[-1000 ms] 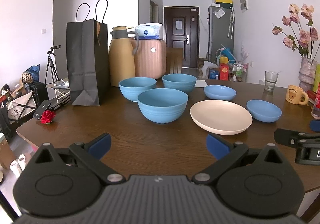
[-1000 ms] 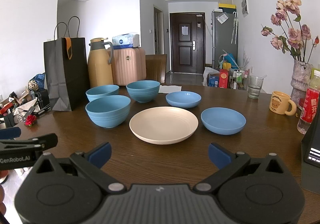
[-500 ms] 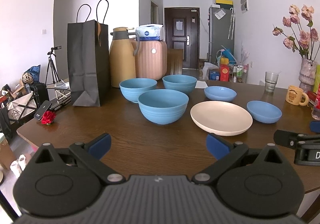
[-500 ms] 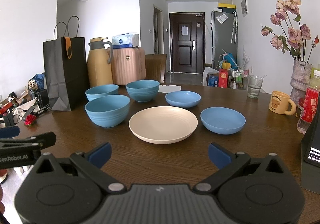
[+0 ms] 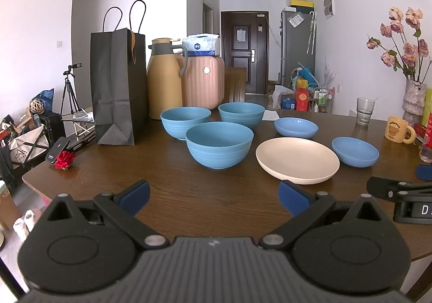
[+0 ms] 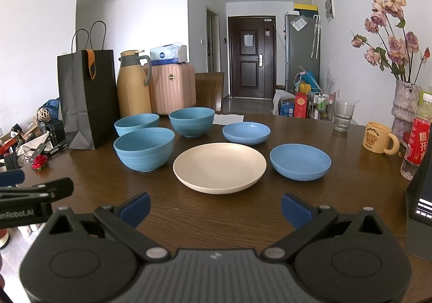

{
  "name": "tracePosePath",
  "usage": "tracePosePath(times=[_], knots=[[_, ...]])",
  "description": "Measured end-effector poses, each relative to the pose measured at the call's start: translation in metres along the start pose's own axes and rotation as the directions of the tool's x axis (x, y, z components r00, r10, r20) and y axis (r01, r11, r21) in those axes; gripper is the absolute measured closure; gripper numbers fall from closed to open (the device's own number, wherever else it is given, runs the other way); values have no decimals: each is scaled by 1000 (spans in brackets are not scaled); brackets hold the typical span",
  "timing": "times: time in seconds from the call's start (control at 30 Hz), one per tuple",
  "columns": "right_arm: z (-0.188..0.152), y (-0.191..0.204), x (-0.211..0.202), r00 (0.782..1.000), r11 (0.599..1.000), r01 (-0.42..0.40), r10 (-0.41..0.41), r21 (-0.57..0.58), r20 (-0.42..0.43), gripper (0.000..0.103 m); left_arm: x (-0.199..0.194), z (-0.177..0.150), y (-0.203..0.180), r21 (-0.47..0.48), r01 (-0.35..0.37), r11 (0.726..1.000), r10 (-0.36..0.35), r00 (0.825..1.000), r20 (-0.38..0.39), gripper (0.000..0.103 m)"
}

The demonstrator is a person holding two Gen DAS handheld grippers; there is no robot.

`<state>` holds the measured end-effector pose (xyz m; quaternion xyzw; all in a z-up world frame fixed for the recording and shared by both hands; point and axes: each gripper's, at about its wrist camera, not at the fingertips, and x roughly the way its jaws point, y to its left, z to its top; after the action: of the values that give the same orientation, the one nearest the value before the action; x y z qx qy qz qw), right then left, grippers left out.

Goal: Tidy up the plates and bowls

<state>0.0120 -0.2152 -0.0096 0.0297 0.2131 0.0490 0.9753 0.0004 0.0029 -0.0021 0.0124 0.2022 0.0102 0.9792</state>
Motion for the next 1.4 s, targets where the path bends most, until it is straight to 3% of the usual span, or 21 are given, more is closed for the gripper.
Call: tracePosePath(times=[1.4], knots=[[-1,-5,4,1000,1000,-5,5,3,-3,0,-2,2,0,0,5,1000,-5,1000,4,0]])
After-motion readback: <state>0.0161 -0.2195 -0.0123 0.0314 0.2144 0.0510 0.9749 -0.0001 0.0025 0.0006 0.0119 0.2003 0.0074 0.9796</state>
